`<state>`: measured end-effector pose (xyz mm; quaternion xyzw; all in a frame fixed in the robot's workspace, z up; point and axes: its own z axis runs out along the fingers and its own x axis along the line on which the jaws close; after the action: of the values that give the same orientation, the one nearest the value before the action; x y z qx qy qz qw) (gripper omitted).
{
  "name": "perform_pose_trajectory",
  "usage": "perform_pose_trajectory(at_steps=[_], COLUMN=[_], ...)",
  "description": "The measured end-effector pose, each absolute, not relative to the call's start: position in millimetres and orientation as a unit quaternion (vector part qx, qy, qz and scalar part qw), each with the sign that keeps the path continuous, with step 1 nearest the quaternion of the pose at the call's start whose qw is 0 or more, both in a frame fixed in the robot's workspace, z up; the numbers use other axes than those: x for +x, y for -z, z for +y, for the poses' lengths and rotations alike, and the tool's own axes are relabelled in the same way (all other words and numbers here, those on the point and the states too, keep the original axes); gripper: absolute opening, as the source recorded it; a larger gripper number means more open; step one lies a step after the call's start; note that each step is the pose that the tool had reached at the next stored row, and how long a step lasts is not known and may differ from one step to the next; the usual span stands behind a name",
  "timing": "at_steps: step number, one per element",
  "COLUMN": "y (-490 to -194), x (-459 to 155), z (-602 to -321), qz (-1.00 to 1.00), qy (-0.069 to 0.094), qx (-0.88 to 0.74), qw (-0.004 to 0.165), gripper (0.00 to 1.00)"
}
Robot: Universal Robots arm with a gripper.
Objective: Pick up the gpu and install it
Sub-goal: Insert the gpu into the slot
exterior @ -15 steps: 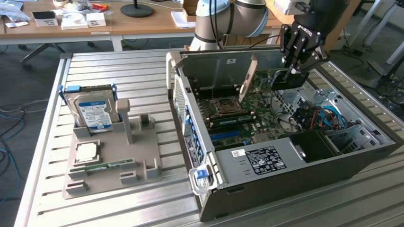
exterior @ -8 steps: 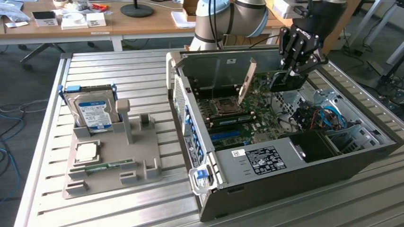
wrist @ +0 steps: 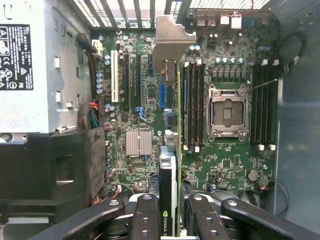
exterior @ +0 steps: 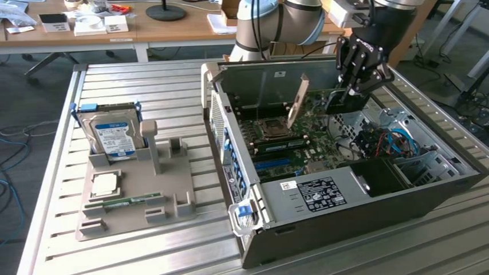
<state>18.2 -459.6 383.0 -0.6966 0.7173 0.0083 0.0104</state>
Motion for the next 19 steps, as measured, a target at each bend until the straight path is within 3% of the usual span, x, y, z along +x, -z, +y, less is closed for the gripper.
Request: perform_pose_trajectory(at_steps=[19], y=[-374.3], x=[14.8], z=[-459.0], qz=[0.717], qy=[-0.008], qx=[-0.697], qw=[0.010], gripper=[0.27])
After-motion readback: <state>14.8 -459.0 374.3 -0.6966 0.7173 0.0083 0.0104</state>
